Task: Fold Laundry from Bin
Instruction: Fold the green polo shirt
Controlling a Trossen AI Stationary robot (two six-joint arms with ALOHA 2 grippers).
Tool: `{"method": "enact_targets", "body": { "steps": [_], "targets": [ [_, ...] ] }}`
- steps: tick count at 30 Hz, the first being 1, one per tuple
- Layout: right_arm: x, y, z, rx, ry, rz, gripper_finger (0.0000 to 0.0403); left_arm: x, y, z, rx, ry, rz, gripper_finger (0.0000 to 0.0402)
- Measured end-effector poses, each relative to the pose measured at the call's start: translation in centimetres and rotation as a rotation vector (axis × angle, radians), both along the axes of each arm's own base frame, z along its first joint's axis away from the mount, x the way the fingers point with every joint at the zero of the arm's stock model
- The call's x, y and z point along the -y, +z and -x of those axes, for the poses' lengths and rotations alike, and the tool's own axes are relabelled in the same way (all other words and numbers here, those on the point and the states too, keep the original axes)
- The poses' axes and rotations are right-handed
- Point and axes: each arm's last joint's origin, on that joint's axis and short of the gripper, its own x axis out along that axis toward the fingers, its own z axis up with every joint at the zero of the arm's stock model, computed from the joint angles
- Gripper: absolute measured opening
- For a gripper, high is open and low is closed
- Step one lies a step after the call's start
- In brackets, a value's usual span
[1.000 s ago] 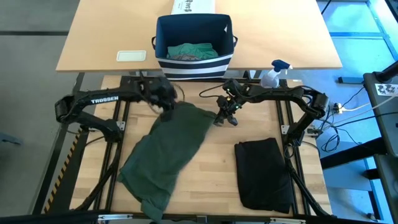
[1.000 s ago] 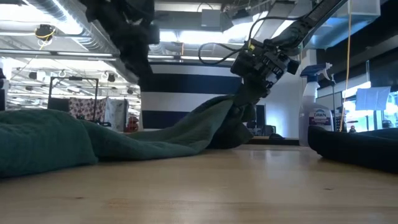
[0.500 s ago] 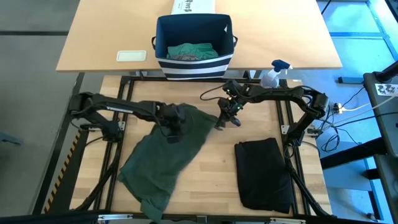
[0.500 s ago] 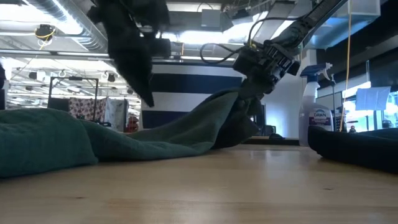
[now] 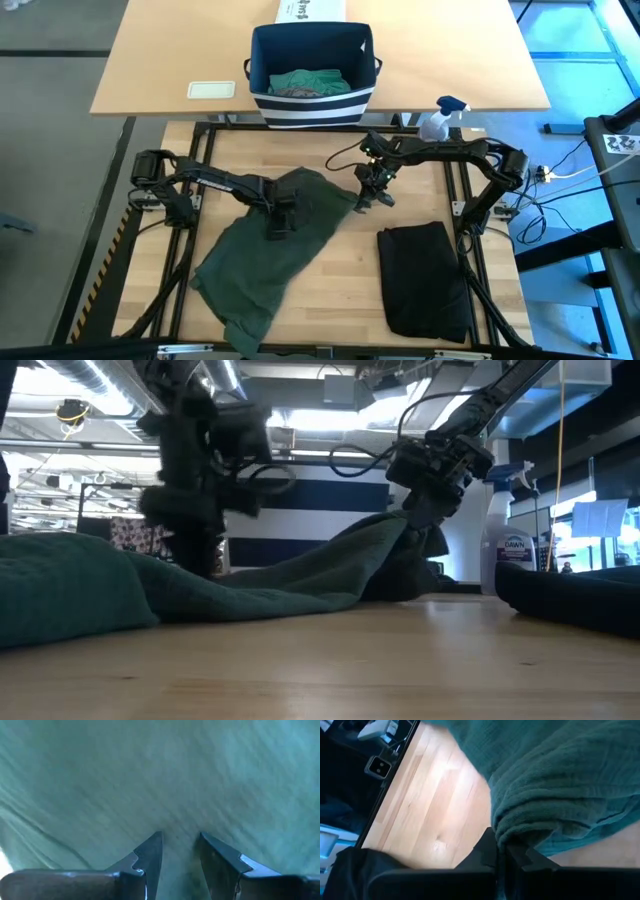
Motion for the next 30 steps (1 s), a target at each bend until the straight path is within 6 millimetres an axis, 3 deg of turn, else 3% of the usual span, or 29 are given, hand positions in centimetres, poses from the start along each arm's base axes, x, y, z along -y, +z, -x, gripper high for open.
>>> {"method": "enact_targets", "body": {
  "steps": [5, 11, 17, 25, 30],
  "targets": [
    [-0.2, 0.0, 0.2, 0.008, 0.023, -0.031, 0.0001, 0.3, -1.4, 1.5, -0.039, -0.011, 0.086, 0.0124],
    [-0.4, 0.2, -0.2, 0.057, 0.046, -0.059, 0.0001, 0.5, -1.6, 1.9, -0.057, -0.022, 0.133, 0.0124],
    [-2.7, -0.6, -0.4, -0.121, 0.072, 0.124, 0.0001, 0.5, -1.6, 2.0, -0.061, -0.047, 0.142, 0.0124],
    [-4.9, -0.8, 0.0, -0.228, 0.142, 0.065, 0.0002, 0.3, -1.2, 2.4, -0.058, -0.042, 0.153, 0.0124],
    [-5.6, -1.1, 0.0, -0.341, 0.082, 0.119, 0.0033, 0.3, -1.2, 2.4, -0.056, -0.043, 0.152, 0.0124]
  ]
}}
